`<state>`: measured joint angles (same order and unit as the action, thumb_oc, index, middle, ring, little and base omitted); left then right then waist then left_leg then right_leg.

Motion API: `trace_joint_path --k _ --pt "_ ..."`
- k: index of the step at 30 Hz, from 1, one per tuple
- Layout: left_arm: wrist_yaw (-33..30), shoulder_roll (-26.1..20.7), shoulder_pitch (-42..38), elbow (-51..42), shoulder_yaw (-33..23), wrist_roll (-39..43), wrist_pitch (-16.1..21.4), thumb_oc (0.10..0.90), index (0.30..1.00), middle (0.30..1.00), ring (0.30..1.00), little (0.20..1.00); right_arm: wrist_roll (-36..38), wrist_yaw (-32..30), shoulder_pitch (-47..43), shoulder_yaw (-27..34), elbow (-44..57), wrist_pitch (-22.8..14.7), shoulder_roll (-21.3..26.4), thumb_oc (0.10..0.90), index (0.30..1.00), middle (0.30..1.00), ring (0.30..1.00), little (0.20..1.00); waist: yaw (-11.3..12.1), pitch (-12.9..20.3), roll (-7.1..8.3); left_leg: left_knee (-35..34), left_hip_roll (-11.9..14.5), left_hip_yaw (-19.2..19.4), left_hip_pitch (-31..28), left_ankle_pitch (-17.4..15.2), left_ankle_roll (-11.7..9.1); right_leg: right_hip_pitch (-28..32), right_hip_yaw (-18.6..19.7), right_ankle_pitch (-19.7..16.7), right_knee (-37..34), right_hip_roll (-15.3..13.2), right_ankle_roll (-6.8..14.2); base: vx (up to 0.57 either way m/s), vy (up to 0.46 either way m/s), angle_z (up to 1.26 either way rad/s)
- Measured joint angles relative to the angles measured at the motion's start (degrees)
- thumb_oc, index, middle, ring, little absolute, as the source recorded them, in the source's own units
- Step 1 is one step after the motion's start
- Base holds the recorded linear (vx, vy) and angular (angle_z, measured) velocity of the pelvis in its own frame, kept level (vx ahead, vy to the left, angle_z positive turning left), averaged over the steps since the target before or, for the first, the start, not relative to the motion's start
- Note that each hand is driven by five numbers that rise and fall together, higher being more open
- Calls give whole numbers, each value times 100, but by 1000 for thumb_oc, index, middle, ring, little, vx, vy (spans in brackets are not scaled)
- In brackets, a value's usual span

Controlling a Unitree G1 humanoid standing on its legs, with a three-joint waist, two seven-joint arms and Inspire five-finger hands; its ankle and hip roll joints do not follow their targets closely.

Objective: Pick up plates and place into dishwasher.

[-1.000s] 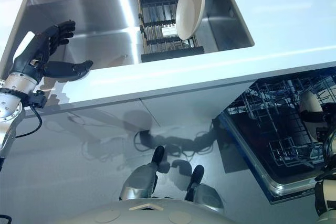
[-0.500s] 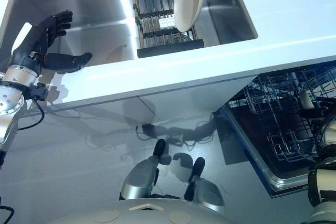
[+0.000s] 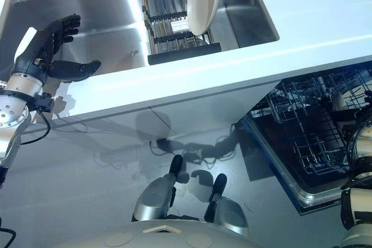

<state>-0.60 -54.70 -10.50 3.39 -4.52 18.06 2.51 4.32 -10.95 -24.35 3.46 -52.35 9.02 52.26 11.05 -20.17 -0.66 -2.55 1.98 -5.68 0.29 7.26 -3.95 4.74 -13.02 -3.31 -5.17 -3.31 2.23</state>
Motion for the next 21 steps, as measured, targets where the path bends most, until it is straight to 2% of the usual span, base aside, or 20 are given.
trace_joint_path --k 6,14,21 --pt "119 57 126 -119 -3 -5 0 800 900 900 900 900 -111 36 422 19 786 -64 -148 800 900 900 900 900 -83 6 -2 -141 4 128 -271 -19 26 152 118 -3 0 -12 -5 -7 146 -9" --pt "403 437 110 -248 -33 -227 -5 800 900 900 900 900 144 774 802 57 2038 -355 -1008 800 900 900 900 900 -401 65 -11 -246 -7 342 -494 -51 88 229 302 -22 1 -36 16 -23 152 -14" --pt "497 655 98 -243 -32 -305 -4 800 900 900 900 900 738 1254 1206 75 2495 -550 -1177 800 900 900 900 900 -661 424 3 -251 -11 545 -657 -125 119 295 463 -26 1 -49 29 -38 132 -14"
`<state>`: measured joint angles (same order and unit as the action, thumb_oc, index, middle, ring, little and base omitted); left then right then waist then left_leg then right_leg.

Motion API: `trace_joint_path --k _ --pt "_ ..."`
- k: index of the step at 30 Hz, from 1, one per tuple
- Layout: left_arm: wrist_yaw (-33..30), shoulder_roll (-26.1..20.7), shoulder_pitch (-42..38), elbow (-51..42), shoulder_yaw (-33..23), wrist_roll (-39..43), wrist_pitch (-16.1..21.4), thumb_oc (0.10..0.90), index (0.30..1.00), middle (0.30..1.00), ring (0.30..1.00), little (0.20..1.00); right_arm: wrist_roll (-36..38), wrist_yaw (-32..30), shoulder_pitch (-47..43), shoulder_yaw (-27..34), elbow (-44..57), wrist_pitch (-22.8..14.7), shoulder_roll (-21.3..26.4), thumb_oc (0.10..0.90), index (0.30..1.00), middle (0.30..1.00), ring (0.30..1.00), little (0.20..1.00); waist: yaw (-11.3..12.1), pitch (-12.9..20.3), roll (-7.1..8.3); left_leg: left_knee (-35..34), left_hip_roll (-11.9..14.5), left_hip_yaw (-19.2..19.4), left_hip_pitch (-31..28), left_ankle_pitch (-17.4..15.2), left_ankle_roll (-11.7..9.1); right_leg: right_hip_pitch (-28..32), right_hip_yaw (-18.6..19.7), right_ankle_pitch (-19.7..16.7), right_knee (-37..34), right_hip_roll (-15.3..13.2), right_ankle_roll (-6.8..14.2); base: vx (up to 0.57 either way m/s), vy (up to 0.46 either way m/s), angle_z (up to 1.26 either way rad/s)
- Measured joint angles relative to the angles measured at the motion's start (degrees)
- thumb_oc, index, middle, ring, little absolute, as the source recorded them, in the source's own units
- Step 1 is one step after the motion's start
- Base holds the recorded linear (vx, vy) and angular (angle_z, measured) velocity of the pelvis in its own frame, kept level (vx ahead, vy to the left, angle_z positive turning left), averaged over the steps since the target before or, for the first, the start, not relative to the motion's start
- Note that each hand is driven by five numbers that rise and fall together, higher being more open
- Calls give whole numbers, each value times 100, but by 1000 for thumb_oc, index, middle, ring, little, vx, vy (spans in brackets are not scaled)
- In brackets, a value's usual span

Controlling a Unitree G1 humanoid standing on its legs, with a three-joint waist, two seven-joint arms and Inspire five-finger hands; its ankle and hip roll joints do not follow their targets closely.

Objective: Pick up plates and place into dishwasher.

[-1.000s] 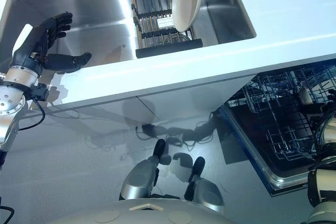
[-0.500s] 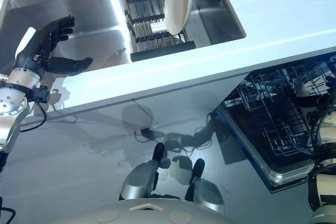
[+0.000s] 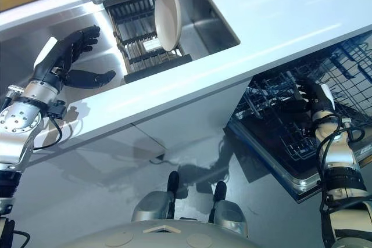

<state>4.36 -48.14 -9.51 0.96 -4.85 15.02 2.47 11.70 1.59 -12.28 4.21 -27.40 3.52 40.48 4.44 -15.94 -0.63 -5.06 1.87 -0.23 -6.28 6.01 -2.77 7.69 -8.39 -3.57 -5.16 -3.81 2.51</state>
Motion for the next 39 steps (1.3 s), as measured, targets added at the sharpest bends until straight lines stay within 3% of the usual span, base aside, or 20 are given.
trace_joint_path --k 6,10,15,18,24,29,33,39 --pt "-5 35 -5 56 6 -287 21 800 900 900 900 900 749 -56 398 87 408 -251 -437 800 900 900 900 900 -210 302 9 -22 6 174 -131 -53 5 36 181 -12 -2 5 20 -40 109 -15" --pt "-76 28 -25 145 6 -529 48 800 900 900 900 900 1006 -541 638 280 635 -539 -721 800 900 900 900 900 -329 499 3 -28 -2 309 -138 -103 -9 -24 313 -29 -2 -7 49 -23 105 -17" --pt "-406 -218 -182 416 11 -1090 107 800 900 900 900 900 835 -1839 936 815 648 -1013 -1009 800 900 900 900 900 -497 584 1 -28 -32 490 -179 -131 35 -65 487 -61 -2 -36 90 -19 106 -16" --pt "-582 -768 -335 687 18 -1311 136 800 900 900 900 900 548 -2675 1171 1103 610 -1155 -1018 800 900 900 900 900 -617 611 6 -28 -56 600 -189 -162 77 -139 649 -94 -1 -51 112 -7 82 -26" --pt "-796 -1394 -1203 1371 132 -1550 76 800 900 900 900 900 337 -3578 1495 1362 119 -1514 -1020 800 900 900 900 900 -953 697 1 -24 -111 876 -243 -215 143 -222 951 -160 1 -82 157 0 58 -25" --pt "-973 -1866 -2094 1716 1071 -1973 -19 800 900 900 900 900 420 -3791 1714 1345 -494 -1745 -1102 800 900 900 900 900 -1165 796 -21 -29 -113 1025 -314 -288 117 -231 1097 -166 1 -76 167 9 31 -18" --pt "-969 -2119 -2763 1826 1953 -2202 -202 800 900 900 900 900 695 -3764 1858 1223 -672 -1861 -1482 800 900 900 900 900 -1279 837 -81 -29 -107 1111 -319 -313 95 -280 1195 -164 0 -63 170 10 23 -13" --pt "-958 -2198 -3447 1862 2833 -2489 -368 800 900 900 900 900 729 -3008 1963 219 -1556 -1685 -1896 800 900 900 900 900 -1284 897 -120 -23 -110 1136 -291 -326 98 -346 1267 -181 1 -50 175 8 9 -6"
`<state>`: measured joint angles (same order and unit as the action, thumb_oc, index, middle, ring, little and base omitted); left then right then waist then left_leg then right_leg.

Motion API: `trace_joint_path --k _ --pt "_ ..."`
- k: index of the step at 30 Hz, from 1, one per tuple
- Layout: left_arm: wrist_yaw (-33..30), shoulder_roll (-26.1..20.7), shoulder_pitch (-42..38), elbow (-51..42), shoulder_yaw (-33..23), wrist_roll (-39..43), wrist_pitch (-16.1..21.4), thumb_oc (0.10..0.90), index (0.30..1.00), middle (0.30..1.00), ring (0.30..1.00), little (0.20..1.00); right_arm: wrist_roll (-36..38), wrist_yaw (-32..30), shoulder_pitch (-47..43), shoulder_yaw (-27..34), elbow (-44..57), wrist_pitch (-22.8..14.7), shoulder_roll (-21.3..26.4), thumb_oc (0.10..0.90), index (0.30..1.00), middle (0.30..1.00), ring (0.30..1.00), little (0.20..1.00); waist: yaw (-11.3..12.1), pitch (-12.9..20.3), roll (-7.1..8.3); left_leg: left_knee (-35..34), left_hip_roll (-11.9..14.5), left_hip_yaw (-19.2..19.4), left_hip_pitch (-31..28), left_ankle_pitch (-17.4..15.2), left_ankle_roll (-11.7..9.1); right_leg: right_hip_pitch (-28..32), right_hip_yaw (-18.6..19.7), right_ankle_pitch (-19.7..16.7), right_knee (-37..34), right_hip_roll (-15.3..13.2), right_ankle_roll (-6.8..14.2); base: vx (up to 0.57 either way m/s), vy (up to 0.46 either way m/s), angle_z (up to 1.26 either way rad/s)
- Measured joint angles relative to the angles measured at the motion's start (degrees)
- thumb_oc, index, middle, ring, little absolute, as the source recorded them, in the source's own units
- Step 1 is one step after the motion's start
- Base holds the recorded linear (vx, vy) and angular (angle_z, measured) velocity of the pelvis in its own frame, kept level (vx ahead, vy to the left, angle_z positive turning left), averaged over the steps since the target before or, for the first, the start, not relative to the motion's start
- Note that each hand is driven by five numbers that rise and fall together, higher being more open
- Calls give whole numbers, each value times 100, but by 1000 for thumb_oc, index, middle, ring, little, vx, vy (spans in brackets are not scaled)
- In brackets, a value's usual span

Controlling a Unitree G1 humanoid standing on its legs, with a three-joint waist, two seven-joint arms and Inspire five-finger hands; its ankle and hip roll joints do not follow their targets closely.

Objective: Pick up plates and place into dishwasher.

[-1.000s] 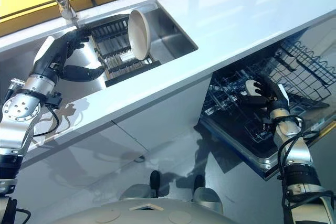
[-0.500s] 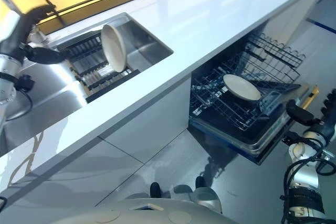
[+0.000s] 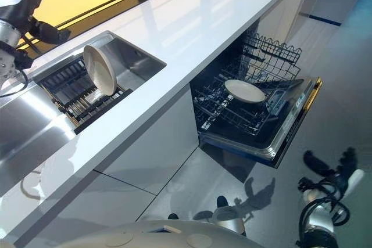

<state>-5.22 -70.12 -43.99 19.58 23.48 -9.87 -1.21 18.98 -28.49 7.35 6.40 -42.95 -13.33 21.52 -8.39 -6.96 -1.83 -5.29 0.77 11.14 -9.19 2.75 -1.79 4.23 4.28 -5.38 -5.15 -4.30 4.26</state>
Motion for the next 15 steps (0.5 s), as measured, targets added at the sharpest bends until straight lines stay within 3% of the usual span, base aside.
trace_joint_path --k 6,8,11,15 --pt "333 -12 -489 123 699 -553 14 800 900 900 900 900 -801 974 -12 -1019 -658 507 -157 800 900 900 900 900 63 33 18 17 -6 -1 0 -20 7 1 0 0 0 -6 0 7 2 0" --pt "500 -22 -594 202 907 -795 19 800 900 900 900 900 -918 1041 -17 -1141 -723 518 -150 800 900 900 900 900 63 56 37 18 -8 -1 0 -24 11 1 -1 0 1 -7 -1 46 17 0" --pt "908 -42 -1094 468 1703 -1157 51 800 900 900 900 900 -1012 1226 -102 -1251 -960 541 -42 800 900 900 900 900 73 129 125 19 -5 -2 2 -25 14 -1 -5 0 1 -4 -1 35 21 0" --pt "1579 -43 -1205 610 2194 -1727 359 800 900 900 900 900 -1137 1285 -131 -1385 -1015 583 4 800 900 900 900 900 70 148 155 20 -10 -1 2 -26 18 -4 -5 0 2 -8 -1 23 19 0"
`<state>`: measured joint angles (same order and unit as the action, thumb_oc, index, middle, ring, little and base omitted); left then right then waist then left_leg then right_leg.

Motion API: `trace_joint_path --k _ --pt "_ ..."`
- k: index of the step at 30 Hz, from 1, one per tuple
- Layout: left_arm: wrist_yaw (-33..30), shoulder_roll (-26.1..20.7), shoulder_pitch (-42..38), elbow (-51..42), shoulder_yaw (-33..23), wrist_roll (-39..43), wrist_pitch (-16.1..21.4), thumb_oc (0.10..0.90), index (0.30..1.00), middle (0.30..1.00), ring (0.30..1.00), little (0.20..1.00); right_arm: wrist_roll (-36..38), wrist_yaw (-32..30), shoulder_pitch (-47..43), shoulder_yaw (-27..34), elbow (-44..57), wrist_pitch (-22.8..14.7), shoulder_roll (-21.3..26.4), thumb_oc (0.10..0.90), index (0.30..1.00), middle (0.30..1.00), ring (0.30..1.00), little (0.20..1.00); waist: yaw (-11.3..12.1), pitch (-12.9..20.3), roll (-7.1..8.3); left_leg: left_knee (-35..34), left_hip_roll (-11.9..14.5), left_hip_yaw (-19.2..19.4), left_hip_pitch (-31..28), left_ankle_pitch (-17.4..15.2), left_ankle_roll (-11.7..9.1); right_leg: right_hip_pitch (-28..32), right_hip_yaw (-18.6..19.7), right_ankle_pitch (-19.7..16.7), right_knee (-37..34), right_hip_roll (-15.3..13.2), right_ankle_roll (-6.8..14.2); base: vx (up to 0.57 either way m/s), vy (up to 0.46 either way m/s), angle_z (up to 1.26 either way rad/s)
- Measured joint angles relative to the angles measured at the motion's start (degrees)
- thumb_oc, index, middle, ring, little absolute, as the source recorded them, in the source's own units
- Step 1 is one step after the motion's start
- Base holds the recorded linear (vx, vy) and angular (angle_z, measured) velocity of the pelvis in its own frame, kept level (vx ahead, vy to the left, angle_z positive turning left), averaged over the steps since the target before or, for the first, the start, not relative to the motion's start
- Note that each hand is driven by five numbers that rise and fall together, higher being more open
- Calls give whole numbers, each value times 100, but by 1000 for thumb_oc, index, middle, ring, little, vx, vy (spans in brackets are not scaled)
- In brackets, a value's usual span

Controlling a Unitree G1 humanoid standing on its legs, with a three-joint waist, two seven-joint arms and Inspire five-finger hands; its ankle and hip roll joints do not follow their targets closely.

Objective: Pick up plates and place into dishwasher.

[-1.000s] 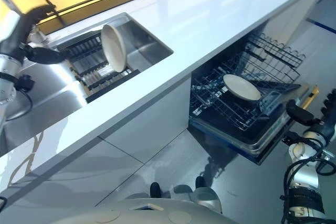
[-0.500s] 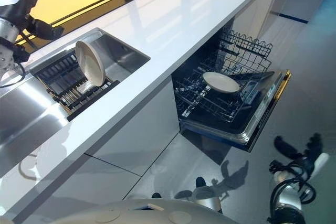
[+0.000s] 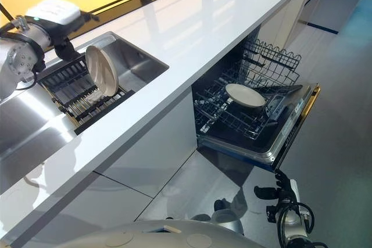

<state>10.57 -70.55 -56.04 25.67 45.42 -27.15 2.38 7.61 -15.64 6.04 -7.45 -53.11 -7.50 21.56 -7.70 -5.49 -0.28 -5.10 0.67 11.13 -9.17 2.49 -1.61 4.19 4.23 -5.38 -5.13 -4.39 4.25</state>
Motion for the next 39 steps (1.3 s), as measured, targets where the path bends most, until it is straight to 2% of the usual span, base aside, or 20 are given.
trace_joint_path --k 5,9,15,21,23,27,30,39 --pt "488 0 -16 122 489 -500 297 800 900 900 900 900 -223 33 -101 -137 -70 27 52 800 900 900 900 900 9 1 -2 1 -3 1 22 -8 -11 -102 -2 1 92 7 0 31 15 -6" --pt "478 1 -158 229 582 -687 383 800 900 900 900 900 -278 83 -153 -239 -83 31 118 800 900 900 900 900 4 3 0 1 -12 1 56 0 -1 -189 -13 1 168 6 0 54 18 -5" --pt "16 2 -480 437 878 -1104 439 800 900 900 900 900 -455 127 -209 -417 -231 29 180 800 900 900 900 900 -10 4 -2 0 -22 3 44 4 3 -218 -13 2 219 5 1 54 19 -2" --pt "-519 144 -479 648 876 -1336 161 800 900 900 900 900 -600 217 -264 -539 -320 21 183 800 900 900 900 900 -47 5 -3 1 -32 2 50 8 10 -282 0 1 284 9 0 29 7 -5" --pt "-676 270 -473 775 872 -1349 -15 800 900 900 900 900 -690 366 -265 -817 -435 28 164 800 900 900 900 900 -43 4 -4 1 -36 6 50 11 15 -293 0 2 301 8 1 0 0 0" --pt "-850 452 -445 985 836 -1565 -233 800 900 900 900 900 -715 514 -184 -1123 -507 33 -140 800 900 900 900 900 -50 6 -15 1 -54 6 62 15 22 -338 27 3 335 -1 2 5 -1 -3" --pt "-899 471 -424 985 783 -1575 -234 800 900 900 900 900 -717 521 -167 -1132 -507 33 -258 800 900 900 900 900 -60 4 -24 1 -68 19 86 24 40 -406 47 8 399 -8 10 20 -4 -5" --pt "-890 616 -398 985 764 -1590 -237 800 900 900 900 900 -739 497 -154 -1127 -512 34 -208 800 900 900 900 900 -106 1 -29 1 -78 55 77 26 52 -434 60 11 445 -13 14 36 3 -2"
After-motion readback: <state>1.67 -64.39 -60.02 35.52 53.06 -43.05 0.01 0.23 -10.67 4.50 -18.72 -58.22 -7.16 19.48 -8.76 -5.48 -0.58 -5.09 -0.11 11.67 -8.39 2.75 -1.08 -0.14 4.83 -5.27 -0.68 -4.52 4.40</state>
